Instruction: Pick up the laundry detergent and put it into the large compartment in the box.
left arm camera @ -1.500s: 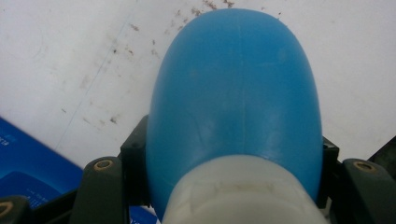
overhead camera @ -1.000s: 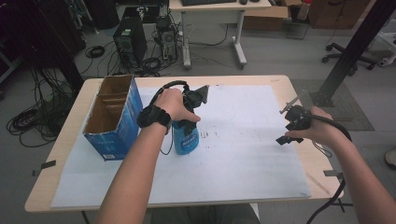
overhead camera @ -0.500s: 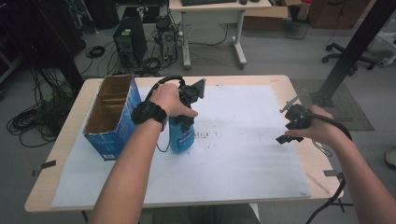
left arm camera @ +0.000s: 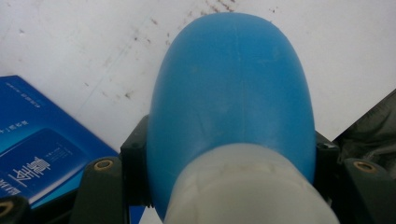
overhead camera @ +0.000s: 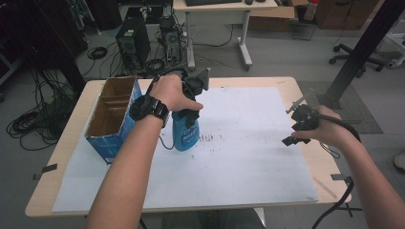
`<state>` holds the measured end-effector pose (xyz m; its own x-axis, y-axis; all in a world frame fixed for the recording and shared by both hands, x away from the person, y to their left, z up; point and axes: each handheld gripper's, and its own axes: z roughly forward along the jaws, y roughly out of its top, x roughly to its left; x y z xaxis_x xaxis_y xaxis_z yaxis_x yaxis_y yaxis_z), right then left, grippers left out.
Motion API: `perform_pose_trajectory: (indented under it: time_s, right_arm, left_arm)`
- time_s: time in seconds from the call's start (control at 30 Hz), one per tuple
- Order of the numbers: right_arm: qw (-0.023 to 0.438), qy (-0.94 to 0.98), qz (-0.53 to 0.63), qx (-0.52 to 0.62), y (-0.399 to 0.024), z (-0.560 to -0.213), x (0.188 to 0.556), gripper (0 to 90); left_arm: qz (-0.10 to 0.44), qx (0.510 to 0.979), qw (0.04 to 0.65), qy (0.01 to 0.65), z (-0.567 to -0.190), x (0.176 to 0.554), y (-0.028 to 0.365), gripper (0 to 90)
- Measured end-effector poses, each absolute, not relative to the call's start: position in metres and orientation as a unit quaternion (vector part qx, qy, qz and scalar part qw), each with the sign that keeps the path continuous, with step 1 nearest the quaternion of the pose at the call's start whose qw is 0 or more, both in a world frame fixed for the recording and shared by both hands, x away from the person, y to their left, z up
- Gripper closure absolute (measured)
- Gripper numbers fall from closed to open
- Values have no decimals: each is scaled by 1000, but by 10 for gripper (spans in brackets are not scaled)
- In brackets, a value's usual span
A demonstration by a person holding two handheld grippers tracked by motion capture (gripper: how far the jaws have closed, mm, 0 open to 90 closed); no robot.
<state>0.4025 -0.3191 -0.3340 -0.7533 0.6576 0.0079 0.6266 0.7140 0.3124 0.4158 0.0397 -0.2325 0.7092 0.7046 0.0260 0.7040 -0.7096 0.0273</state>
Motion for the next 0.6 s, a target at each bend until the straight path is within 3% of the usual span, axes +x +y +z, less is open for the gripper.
perform_pose_trajectory:
  time_s: [0.6]
  right_arm:
    - [55, 925, 151, 344, -316, -327, 404, 227]
  left_arm:
    - [26, 913, 23, 406, -199, 422, 37, 378]
